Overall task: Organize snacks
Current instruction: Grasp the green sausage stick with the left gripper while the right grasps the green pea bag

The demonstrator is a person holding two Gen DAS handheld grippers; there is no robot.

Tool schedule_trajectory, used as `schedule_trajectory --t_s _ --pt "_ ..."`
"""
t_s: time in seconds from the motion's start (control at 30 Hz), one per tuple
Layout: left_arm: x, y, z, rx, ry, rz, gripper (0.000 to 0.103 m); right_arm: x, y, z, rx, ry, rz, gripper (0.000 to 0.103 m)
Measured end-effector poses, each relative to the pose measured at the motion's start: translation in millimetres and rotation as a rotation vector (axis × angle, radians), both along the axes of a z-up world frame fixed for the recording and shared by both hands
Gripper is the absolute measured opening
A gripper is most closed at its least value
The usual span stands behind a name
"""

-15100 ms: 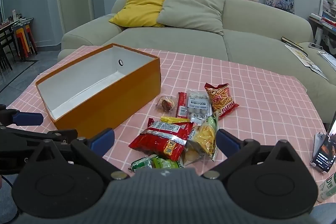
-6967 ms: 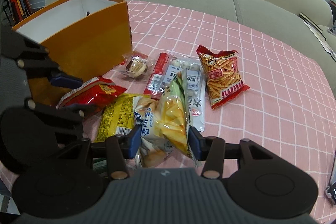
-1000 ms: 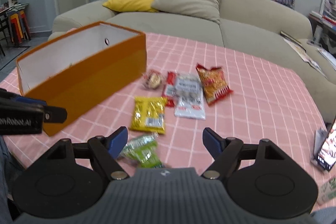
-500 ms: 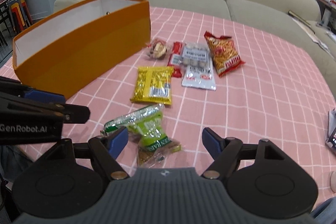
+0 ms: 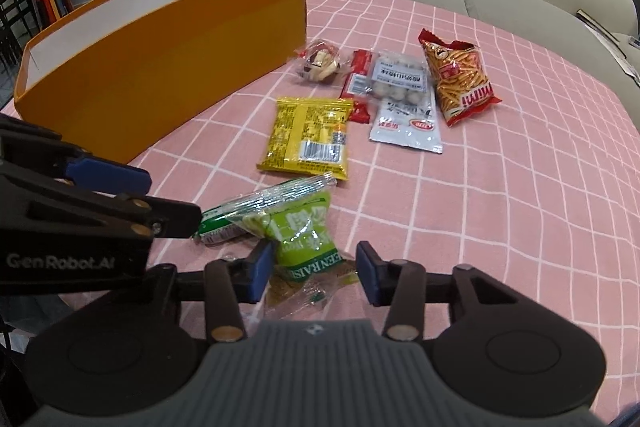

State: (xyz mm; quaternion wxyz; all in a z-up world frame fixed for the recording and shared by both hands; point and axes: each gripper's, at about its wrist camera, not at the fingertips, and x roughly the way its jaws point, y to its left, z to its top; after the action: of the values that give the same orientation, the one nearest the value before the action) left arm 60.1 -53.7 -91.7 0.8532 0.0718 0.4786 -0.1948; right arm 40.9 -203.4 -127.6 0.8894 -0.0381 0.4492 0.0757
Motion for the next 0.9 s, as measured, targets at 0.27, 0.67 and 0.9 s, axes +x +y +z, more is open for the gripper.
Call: schedule_trajectory --t_s 0.27,0.67,0.9 --pt "19.8 -22.5 -9.4 -0.022 0.027 -0.115 0.053 5.8 -17.7 0.1 -0.009 0.007 -0.075 0.037" --pt "37.4 -38.8 -27.9 0.065 0.092 -0.204 0.036 7.0 -34.3 -2.0 0.058 0.018 -0.086 0.034" --pt "42.0 -44.1 -35.4 0.095 0.108 -0.184 0.026 9.3 -36.3 -3.1 0.080 0.009 -0.072 0.034"
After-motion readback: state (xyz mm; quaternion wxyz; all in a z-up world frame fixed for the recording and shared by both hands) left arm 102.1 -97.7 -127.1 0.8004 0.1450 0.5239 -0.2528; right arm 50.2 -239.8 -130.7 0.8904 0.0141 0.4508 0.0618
